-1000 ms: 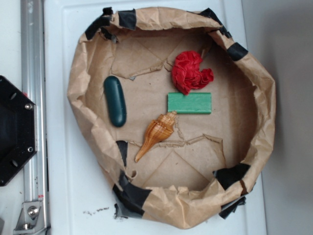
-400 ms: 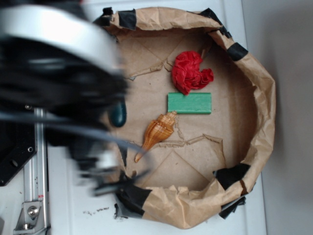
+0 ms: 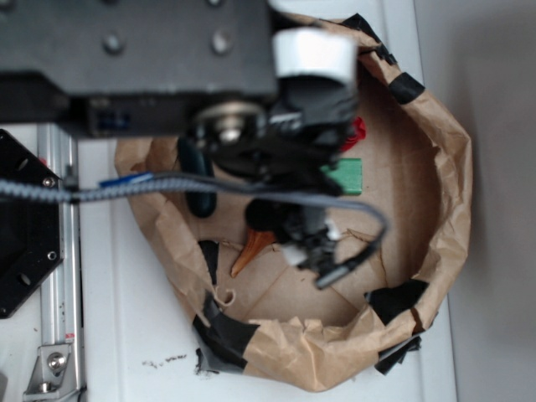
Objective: Grab the shell.
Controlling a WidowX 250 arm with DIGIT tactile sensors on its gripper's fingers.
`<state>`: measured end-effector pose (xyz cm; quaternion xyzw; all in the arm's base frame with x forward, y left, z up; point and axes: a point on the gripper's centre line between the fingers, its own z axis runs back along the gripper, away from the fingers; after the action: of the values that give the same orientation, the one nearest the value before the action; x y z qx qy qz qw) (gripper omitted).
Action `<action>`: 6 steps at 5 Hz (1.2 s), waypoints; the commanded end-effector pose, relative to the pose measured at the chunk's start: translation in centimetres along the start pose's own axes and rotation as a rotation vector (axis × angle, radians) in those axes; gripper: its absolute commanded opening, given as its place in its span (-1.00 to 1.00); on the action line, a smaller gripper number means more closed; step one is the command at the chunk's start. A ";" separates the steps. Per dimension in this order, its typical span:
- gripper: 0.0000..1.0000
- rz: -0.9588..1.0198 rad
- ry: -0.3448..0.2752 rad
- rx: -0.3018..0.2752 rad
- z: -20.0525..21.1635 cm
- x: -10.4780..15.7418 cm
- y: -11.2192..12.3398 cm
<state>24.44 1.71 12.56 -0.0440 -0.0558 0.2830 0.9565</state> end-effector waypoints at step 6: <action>-1.00 -0.434 0.092 -0.031 -5.8 -0.4 -4.8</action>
<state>26.49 -2.66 5.10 -0.0557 0.0164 0.0819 0.9950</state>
